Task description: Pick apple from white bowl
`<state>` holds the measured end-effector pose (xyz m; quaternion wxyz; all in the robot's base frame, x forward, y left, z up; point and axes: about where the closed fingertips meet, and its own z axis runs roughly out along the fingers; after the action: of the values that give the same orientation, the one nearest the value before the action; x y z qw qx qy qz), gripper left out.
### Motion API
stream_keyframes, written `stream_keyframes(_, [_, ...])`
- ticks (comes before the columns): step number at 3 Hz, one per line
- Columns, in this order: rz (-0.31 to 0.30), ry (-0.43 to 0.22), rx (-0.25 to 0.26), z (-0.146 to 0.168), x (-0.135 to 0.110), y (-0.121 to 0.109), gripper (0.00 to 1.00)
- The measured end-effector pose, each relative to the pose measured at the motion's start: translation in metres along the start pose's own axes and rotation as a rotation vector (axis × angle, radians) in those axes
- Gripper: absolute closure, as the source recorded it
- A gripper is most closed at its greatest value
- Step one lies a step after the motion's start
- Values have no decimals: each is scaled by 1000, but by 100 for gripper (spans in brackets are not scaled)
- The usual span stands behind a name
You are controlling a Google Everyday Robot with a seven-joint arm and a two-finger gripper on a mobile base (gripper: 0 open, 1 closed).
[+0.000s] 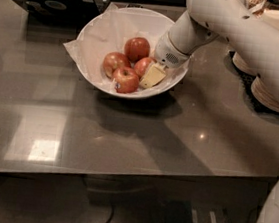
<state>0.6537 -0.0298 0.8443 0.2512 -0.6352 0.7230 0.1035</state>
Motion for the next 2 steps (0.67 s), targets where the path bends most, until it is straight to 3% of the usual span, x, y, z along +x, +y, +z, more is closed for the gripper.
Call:
stream_keyframes(1, [-4, -16, -11, -1, -1, 1, 100])
stream_keyframes(2, [7, -106, -19, -20, -4, -2, 100])
